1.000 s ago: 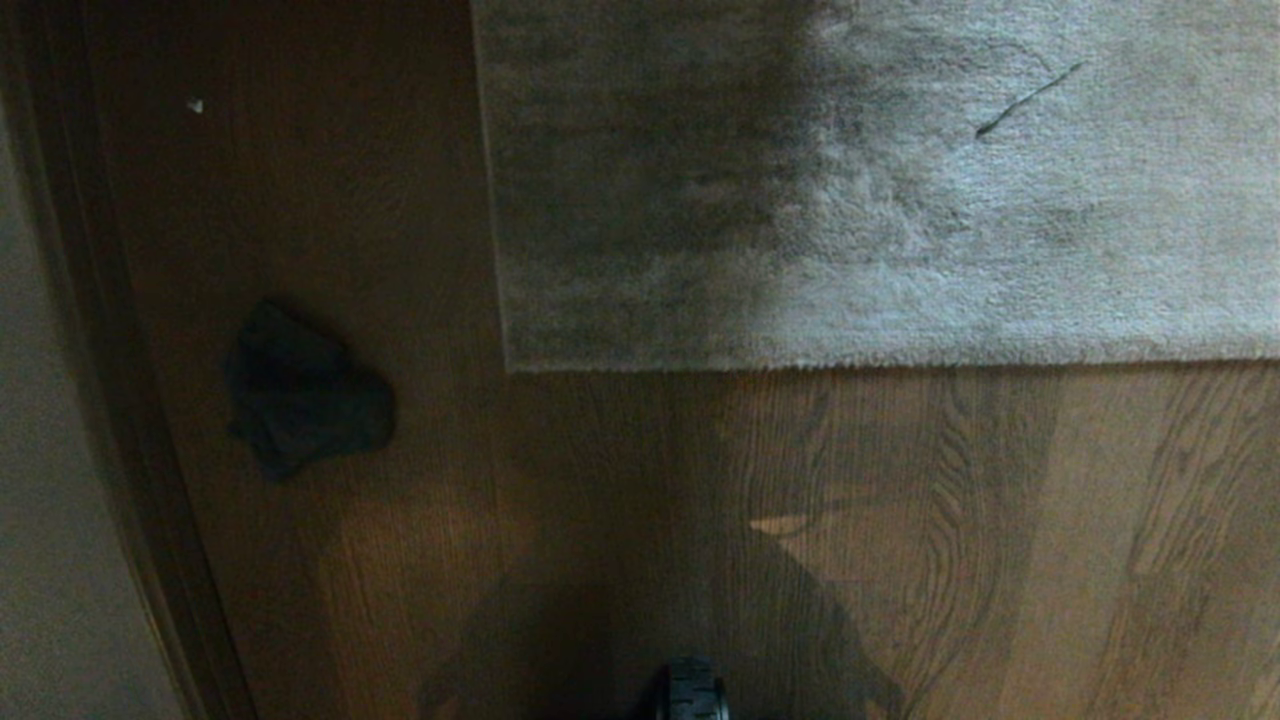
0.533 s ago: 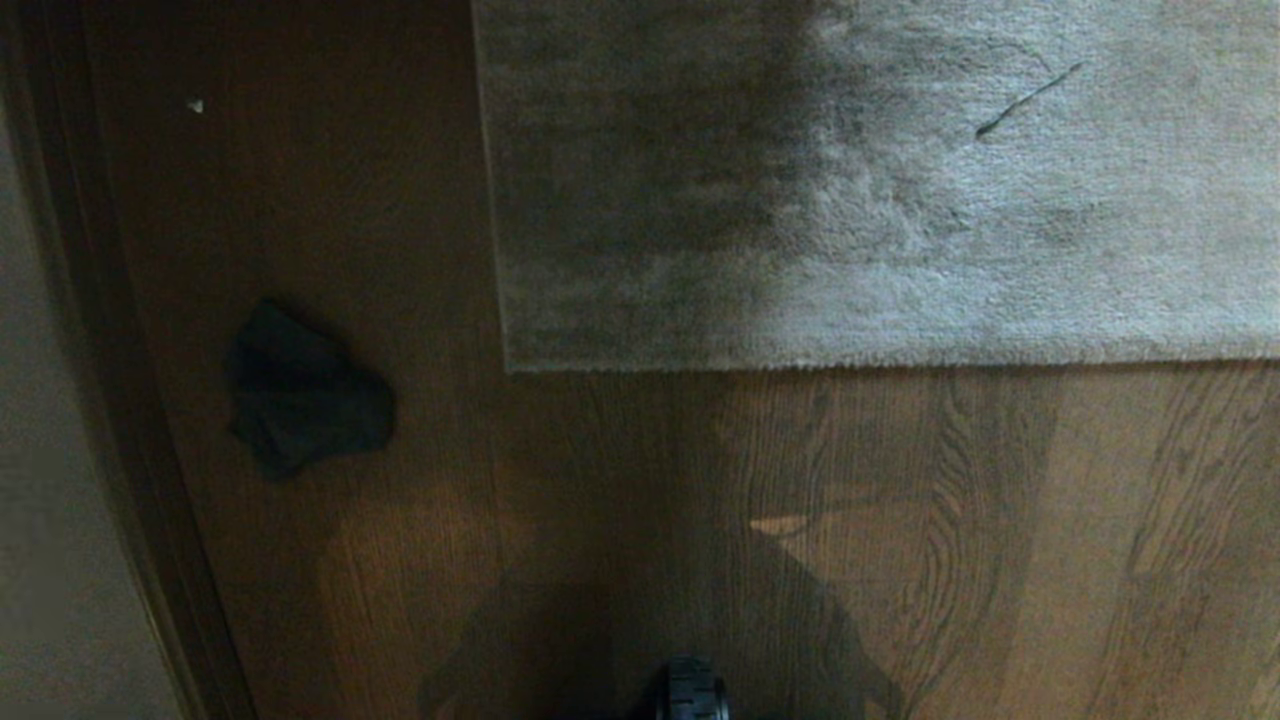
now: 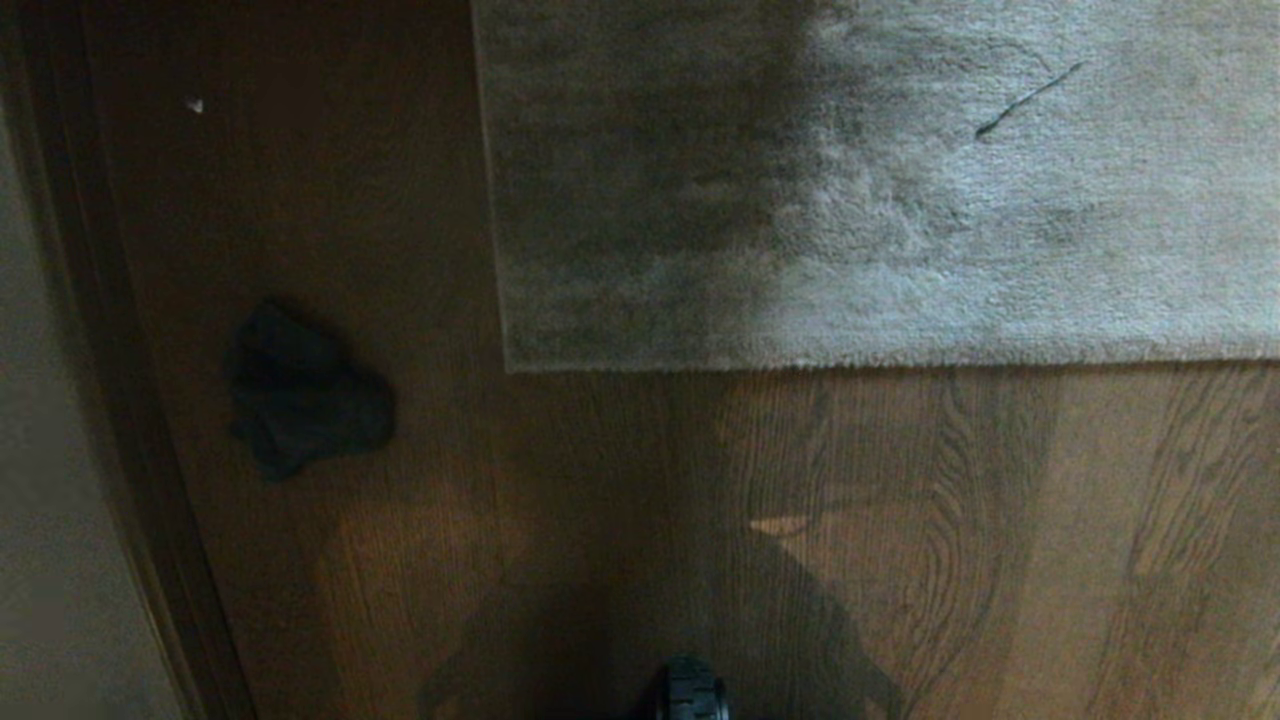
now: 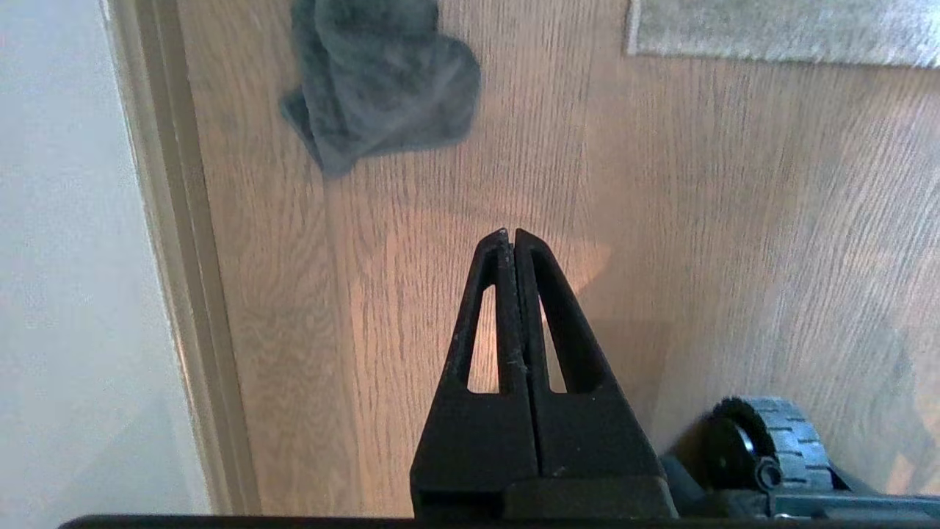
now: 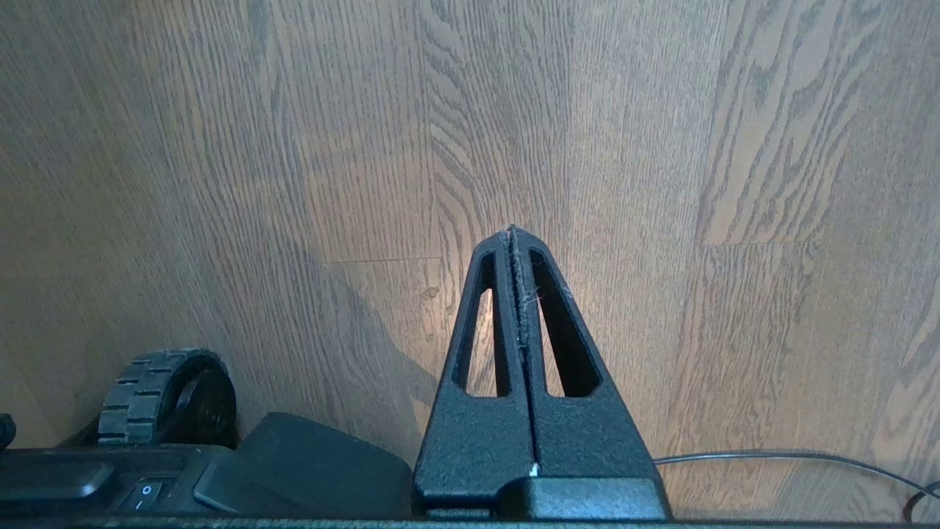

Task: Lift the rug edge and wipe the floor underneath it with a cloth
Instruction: Pick up the rag

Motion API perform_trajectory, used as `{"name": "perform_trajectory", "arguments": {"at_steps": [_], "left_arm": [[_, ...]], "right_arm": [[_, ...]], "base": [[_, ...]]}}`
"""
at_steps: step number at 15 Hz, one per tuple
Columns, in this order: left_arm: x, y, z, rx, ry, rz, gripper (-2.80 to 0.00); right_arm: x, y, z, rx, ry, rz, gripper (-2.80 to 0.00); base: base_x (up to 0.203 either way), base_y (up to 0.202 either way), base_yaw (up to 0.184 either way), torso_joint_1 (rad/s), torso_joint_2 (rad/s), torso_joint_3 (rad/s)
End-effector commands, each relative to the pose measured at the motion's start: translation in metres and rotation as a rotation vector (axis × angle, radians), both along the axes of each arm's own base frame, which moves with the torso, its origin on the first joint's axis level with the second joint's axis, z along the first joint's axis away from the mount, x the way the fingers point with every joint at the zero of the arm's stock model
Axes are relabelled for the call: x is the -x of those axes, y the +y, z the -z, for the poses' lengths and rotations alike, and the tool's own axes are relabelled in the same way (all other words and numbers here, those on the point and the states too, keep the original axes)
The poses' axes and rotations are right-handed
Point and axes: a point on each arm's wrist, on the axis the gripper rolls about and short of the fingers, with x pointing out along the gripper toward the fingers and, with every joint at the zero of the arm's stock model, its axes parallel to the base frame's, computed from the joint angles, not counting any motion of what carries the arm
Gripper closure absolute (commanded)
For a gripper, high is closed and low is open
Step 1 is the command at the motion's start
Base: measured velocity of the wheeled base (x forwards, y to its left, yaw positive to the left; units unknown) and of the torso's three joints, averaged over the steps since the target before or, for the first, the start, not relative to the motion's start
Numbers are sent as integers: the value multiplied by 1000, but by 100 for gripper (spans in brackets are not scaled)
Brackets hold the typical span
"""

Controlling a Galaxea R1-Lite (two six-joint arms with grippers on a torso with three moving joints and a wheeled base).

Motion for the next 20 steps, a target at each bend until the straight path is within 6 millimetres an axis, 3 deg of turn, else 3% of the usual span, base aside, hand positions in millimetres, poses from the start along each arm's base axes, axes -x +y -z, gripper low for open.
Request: {"name": "perform_trajectory", "arguments": {"at_steps": [1,10,20], "left_arm": [[-12,0,-12,0,80,4,0],[-54,0,-40,0,276,-32,0],[-116,11,-28,114,478,-230,0]], "right_arm": [[0,0,0,-1,0,1,0],[0,0,0,-1,0,1,0],[0,0,0,-1,0,1,0]], "base": [[0,0,0,0,0,0],[0,0,0,0,0,0],[0,0,0,0,0,0]]}}
